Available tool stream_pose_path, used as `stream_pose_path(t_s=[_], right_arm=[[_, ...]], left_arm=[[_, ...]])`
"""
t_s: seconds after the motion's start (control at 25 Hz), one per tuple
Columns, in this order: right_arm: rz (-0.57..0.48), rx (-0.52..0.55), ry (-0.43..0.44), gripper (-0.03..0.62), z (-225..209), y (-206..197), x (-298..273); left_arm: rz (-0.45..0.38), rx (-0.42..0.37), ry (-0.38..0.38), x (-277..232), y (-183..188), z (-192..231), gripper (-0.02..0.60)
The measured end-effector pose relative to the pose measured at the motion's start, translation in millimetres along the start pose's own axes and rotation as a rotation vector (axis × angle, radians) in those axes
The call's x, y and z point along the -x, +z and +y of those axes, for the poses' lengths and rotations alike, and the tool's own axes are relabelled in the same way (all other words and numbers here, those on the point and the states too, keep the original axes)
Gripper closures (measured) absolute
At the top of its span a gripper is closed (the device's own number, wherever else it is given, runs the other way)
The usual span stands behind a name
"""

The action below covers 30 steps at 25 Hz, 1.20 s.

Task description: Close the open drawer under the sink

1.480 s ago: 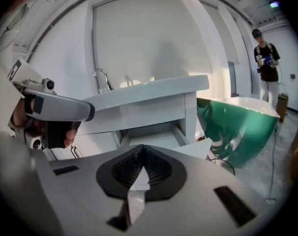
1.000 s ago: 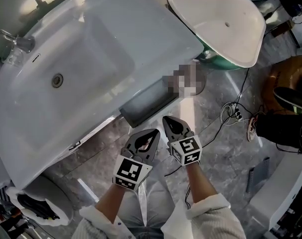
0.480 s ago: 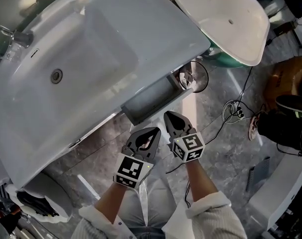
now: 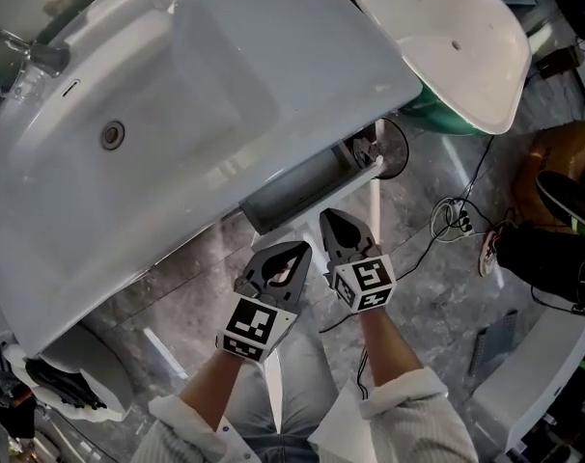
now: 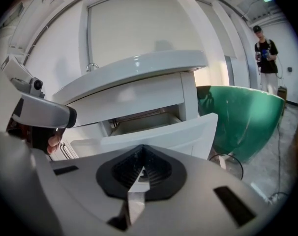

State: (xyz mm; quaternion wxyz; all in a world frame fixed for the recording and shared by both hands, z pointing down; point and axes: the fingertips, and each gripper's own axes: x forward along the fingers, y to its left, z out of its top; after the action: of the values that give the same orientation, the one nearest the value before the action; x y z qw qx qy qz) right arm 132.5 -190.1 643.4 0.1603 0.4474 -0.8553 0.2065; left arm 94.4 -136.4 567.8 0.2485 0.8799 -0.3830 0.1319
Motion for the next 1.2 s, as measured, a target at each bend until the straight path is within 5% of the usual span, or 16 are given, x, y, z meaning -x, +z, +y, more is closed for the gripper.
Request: stream_pose_path(t_s=[1.2], right_arm=[[-0.005,0.031,0.028,0.585,7.0,31.9,-54.1]], left_arm=[[-0.009,0.018,0.037,-0.5,15.9,39.0,0.566]])
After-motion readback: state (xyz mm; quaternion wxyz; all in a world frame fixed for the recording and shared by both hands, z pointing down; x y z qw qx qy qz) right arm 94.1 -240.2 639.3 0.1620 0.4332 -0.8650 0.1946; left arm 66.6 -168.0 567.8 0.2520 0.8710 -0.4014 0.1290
